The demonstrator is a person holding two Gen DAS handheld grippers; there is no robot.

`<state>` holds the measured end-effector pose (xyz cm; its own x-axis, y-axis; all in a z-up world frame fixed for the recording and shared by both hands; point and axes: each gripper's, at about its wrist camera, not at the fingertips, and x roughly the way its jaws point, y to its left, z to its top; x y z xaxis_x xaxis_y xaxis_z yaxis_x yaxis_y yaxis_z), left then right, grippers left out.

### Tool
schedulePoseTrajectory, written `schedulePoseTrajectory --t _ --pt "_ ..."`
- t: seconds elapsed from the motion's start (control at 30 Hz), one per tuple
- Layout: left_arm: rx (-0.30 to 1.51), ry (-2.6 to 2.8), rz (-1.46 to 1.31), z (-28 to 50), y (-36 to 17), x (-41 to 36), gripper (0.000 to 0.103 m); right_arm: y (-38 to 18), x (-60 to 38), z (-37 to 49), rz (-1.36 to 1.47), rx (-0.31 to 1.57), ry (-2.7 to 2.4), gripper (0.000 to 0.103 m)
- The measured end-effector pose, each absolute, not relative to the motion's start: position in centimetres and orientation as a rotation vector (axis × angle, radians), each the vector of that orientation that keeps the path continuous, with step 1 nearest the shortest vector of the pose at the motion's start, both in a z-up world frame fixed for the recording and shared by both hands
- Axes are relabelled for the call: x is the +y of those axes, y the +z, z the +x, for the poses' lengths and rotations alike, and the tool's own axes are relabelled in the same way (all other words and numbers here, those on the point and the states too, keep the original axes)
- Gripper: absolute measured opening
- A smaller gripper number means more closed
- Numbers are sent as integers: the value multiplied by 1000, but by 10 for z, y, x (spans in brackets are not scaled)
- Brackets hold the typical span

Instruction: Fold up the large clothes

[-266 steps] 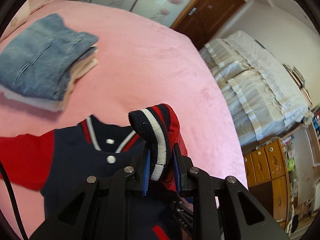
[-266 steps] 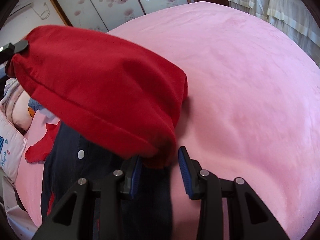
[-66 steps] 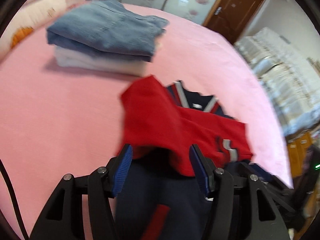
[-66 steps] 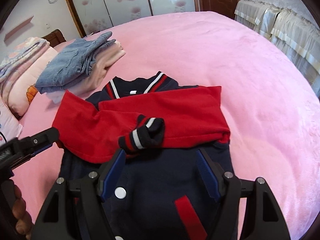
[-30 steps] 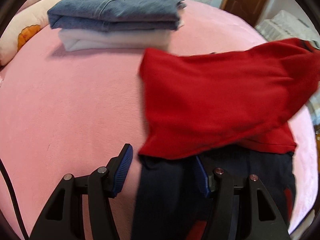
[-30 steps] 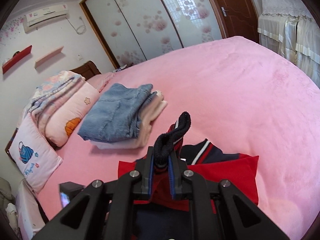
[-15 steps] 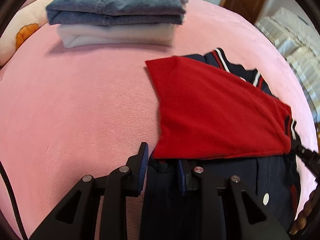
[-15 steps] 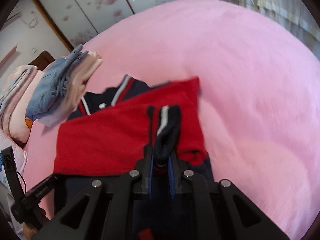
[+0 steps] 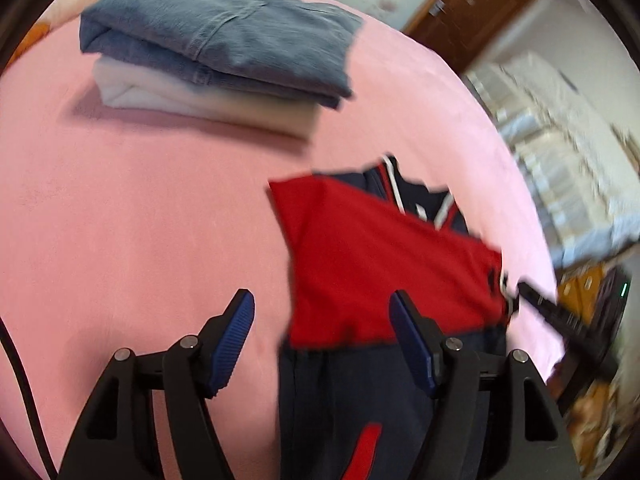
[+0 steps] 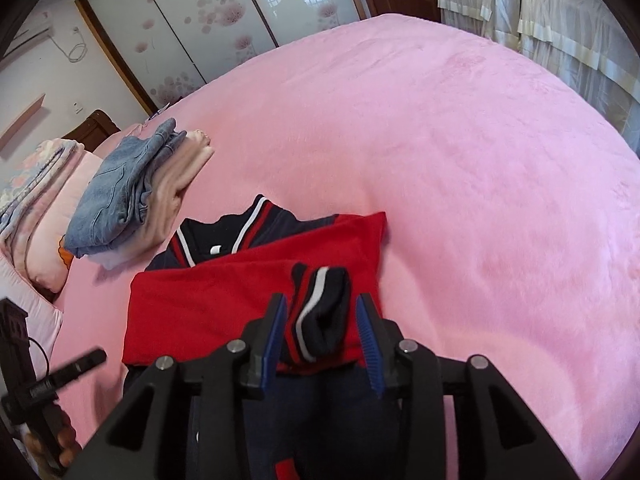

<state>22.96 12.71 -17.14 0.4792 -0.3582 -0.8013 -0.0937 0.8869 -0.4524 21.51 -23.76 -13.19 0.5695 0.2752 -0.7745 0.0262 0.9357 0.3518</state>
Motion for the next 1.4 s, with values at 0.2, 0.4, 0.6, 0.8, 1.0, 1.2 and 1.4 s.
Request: schedulePoseTrajectory --t 0.2,0.4,0.6,0.8,1.0,1.2,1.4 --pt "1120 -156 -602 277 -207 139 68 -153 -230 246 332 997 178 36" --pt "1098 -188 -713 296 -219 142 68 -164 -227 254 318 1012 204 38" --pt "1070 -240 -801 301 -224 150 24 -163 -233 254 354 997 247 38" --pt "1080 -231 -686 308 -218 139 8 -164 -226 254 277 995 246 13" --pt "1096 -226 -528 314 -207 140 8 -154 -223 245 178 935 200 10" --pt "1145 -196 -600 308 -217 159 18 -168 -219 243 105 981 135 12" --pt "1031 -128 -562 278 -172 161 27 -138 -231 227 144 926 113 19"
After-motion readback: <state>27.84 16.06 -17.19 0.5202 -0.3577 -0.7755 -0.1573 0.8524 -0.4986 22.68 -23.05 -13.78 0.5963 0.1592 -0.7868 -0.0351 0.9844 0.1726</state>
